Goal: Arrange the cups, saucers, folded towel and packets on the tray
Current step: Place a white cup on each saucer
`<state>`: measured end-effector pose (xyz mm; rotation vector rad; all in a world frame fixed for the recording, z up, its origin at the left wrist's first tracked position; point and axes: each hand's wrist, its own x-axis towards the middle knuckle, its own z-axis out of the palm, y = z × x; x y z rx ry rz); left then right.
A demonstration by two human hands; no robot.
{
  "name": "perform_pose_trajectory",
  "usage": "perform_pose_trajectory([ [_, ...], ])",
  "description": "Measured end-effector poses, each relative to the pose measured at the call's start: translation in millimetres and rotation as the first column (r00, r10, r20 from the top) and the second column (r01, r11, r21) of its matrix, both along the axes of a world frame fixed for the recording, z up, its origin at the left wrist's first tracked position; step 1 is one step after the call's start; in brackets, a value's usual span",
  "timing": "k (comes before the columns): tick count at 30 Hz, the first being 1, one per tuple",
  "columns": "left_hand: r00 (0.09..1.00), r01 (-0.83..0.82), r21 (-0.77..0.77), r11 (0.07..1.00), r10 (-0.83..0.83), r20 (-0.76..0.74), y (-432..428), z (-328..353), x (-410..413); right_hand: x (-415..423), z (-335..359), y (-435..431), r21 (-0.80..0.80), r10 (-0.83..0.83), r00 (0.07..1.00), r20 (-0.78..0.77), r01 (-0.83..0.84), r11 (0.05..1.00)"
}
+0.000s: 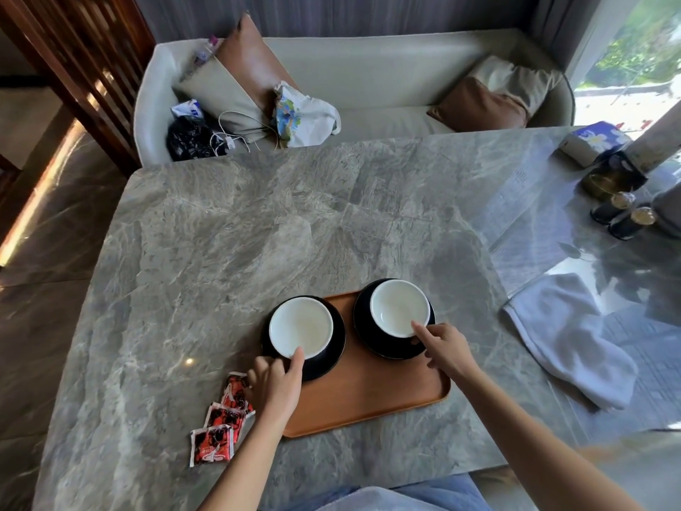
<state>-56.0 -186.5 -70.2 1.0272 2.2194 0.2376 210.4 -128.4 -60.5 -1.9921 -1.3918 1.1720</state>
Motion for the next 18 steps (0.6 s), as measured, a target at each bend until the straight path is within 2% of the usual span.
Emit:
perform_pose_trajectory([
  [3,0.999,-0.027,0.01,1.0,0.027,0.037,-3.1,1.8,0.9,1.6,-2.1,-1.5,-0.006,0.016,1.0,-0.01,-0.016,1.0],
  [6,0.988,-0.123,0.045,0.991,0.119,0.094,-4.2,1.8,3.8,5.5,-4.3,-1.5,-0.006,0.058,0.998,0.008,-0.057,0.998],
  [9,0.972,-0.236,0.203,0.95,0.233,0.041,-10.7,7.3,13.5,11.0,-3.0,-2.3,0.038,0.106,0.986,0.126,-0.111,0.993],
  [11,0.978,-0.06,0.363,0.93,0.127,-0.164,-15.3,12.9,21.4,17.7,-2.1,-3.4,0.102,0.161,0.941,0.299,-0.2,0.974],
  [13,0.932,0.206,0.391,0.897,-0.058,-0.358,-12.7,17.5,29.9,26.5,1.7,-1.7,0.153,0.222,0.874,0.432,-0.314,0.937],
  [15,0.881,0.368,0.349,0.862,-0.203,-0.428,-3.0,22.0,43.2,35.3,6.9,0.9,0.176,0.289,0.814,0.504,-0.424,0.888],
  [18,0.821,0.518,0.326,0.791,-0.351,-0.451,12.8,28.3,80.0,51.9,10.9,2.8,0.158,0.38,0.74,0.556,-0.543,0.825],
])
